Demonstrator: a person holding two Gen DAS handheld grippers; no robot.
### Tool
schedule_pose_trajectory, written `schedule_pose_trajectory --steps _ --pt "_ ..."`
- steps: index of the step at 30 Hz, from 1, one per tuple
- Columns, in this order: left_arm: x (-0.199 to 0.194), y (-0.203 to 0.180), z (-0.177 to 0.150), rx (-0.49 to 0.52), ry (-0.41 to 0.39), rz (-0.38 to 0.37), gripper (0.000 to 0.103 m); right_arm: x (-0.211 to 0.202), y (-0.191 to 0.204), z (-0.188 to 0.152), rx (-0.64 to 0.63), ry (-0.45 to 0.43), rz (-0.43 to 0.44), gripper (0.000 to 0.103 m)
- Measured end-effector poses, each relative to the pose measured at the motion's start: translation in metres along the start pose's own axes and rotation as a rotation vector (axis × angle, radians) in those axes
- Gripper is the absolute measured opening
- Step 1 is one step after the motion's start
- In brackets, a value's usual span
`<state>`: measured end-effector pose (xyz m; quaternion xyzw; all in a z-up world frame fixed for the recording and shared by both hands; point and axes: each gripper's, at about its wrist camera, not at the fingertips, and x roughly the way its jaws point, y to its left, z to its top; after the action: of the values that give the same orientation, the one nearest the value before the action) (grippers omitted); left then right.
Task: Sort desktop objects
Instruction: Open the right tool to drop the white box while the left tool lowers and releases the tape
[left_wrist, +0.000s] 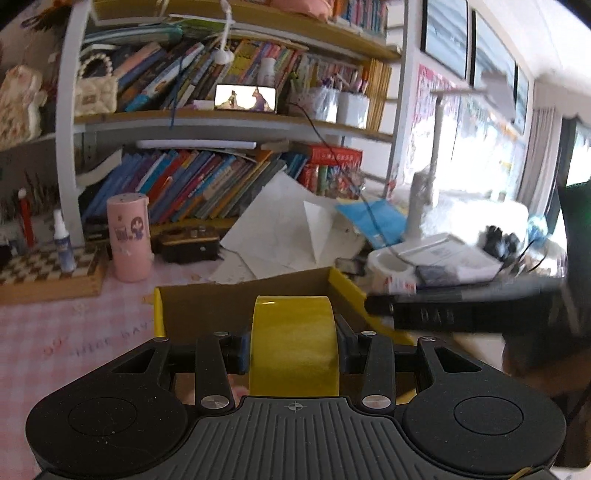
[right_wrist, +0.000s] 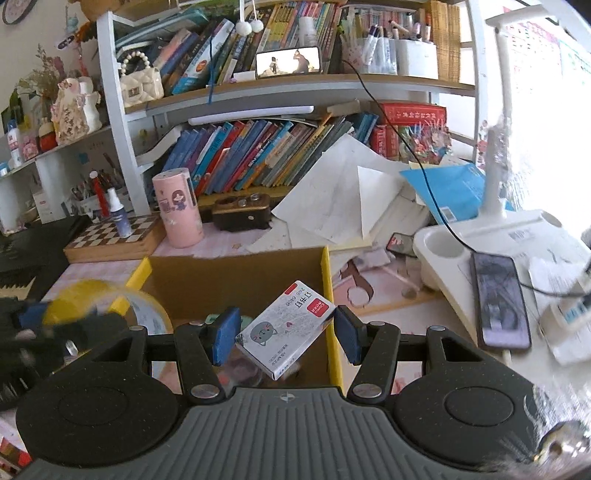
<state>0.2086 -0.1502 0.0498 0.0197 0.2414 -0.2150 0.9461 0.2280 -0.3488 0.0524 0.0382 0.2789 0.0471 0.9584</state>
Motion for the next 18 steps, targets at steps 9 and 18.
schedule_pose_trajectory --steps 9,18 --pt "0.056 -0.012 -0.018 0.091 0.146 0.060 0.040 0.076 0.004 0.023 -0.136 0.127 0.045 0.053" --pt "0.070 -0.027 -0.030 0.161 0.192 0.040 0.041 0.132 0.015 0.020 -0.191 0.312 0.100 0.053"
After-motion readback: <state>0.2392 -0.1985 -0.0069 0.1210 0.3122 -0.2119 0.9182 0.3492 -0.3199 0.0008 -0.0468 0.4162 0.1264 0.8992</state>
